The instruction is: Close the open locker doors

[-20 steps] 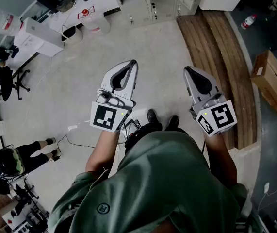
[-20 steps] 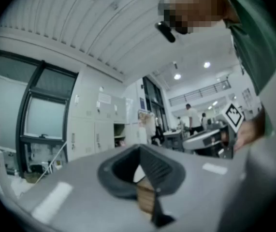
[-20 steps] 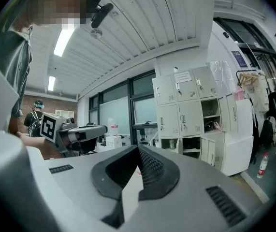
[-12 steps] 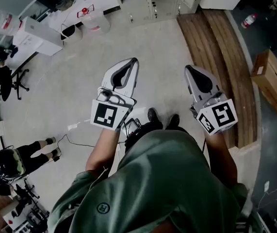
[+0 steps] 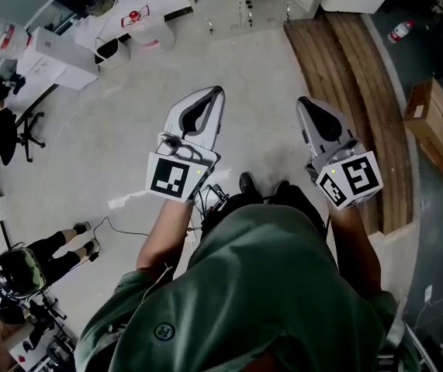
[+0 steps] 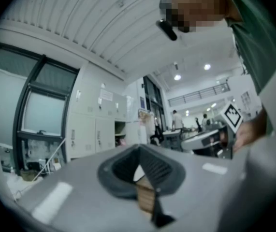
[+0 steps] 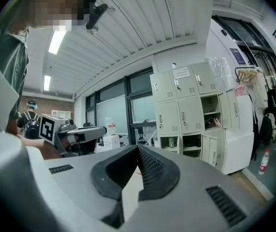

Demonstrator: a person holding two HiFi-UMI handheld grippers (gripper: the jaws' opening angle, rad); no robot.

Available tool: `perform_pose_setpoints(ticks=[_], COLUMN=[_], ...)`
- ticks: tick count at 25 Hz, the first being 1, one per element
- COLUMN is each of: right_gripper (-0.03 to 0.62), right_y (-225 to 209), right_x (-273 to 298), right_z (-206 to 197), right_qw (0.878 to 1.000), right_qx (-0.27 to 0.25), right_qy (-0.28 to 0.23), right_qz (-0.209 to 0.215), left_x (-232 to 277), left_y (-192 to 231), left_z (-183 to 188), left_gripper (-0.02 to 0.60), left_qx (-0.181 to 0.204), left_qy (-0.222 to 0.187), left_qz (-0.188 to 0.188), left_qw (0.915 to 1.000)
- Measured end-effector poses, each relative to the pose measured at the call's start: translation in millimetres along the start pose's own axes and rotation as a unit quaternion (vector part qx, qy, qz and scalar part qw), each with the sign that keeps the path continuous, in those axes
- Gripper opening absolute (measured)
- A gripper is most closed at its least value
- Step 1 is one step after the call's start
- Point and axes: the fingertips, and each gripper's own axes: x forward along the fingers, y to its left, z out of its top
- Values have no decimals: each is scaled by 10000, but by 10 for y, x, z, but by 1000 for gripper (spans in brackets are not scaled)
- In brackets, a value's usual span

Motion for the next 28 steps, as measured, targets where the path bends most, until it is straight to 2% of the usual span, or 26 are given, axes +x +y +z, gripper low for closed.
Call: perform_pose_setpoints(ticks=[8, 14, 17, 22, 28], right_gripper=[8, 8, 8, 8, 8], right_y=[-402, -1073, -1300, -1726, -2065], right_x=[578, 1041, 1127, 1513, 1896], right_z=[54, -32, -43, -31, -28], right_qw=[9996, 9989, 9985, 9972, 9963], right_qx=[177, 292, 269, 254, 267], right_qy=[-116, -9, 6, 48, 81], right_qz=[194, 361, 485, 698, 808], left_x=[557, 1259, 1484, 1950, 2355], left_y=[357, 598, 613, 867, 1111], left_z=[-210, -410, -427, -487, -557], left_gripper=[0, 0, 0, 0, 0], left_qx=[36, 132, 156, 235, 292], left_qy=[110, 274, 270, 229, 233], left_qz=[4, 207, 342, 603, 711], left_qw=[9999, 9993, 9989, 9976, 9968])
